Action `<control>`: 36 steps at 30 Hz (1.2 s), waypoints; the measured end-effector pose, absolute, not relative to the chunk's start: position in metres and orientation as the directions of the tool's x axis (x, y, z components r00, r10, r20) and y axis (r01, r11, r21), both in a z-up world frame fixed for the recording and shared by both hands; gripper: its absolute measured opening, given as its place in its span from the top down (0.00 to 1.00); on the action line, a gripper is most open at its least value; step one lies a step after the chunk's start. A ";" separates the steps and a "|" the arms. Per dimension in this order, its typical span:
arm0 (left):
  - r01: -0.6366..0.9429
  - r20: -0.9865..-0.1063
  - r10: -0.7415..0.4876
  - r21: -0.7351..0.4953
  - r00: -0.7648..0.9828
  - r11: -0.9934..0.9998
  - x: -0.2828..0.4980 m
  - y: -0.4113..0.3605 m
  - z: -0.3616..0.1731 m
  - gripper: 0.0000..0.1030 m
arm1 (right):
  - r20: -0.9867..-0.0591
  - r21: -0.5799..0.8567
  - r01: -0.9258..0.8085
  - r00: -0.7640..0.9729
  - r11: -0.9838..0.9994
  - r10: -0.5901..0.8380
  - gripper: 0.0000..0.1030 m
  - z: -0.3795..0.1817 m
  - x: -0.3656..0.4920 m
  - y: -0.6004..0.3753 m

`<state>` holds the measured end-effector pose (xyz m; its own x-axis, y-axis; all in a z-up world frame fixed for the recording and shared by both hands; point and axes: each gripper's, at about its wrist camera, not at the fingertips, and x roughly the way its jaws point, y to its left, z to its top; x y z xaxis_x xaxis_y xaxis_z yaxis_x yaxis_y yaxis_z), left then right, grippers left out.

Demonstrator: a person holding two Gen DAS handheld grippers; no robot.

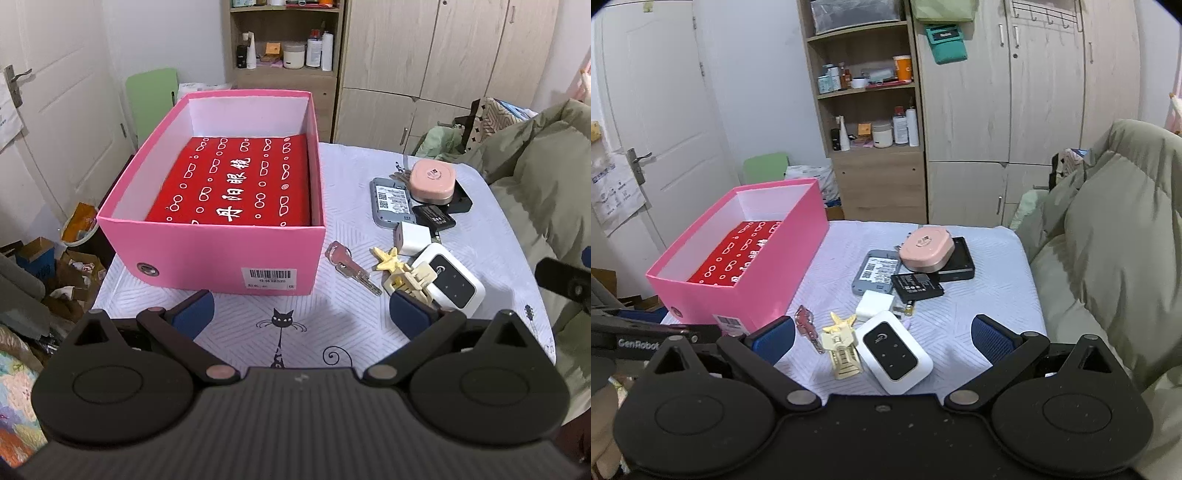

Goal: Organize rigid objects

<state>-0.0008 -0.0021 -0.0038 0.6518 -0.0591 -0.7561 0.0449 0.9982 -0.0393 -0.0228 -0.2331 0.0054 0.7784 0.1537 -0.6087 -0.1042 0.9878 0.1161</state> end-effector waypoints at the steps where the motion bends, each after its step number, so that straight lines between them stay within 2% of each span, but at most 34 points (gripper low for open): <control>1: 0.040 -0.761 -0.060 -0.044 0.647 0.998 -0.001 -0.001 -0.004 0.01 | -0.608 0.118 -0.101 0.779 0.988 0.152 0.00 0.005 -0.023 -0.234; 5: 0.029 -0.769 -0.061 -0.055 0.636 0.998 -0.002 0.001 -0.005 0.00 | -0.584 0.160 -0.091 0.794 0.983 0.168 0.00 0.007 -0.023 -0.243; 17: 0.026 -0.833 -0.085 -0.084 0.547 0.996 0.011 0.000 -0.026 0.01 | -0.626 0.174 -0.124 0.752 0.977 0.206 0.00 -0.004 -0.006 -0.247; 25: 0.037 -0.836 -0.078 -0.069 0.543 0.997 0.015 -0.003 -0.027 0.01 | -0.632 0.220 -0.157 0.728 0.963 0.263 0.00 -0.001 0.000 -0.244; 36: 0.047 -0.833 -0.066 -0.048 0.550 0.998 0.012 -0.004 -0.028 0.01 | -0.640 0.111 -0.147 0.746 0.983 0.184 0.00 -0.001 -0.010 -0.236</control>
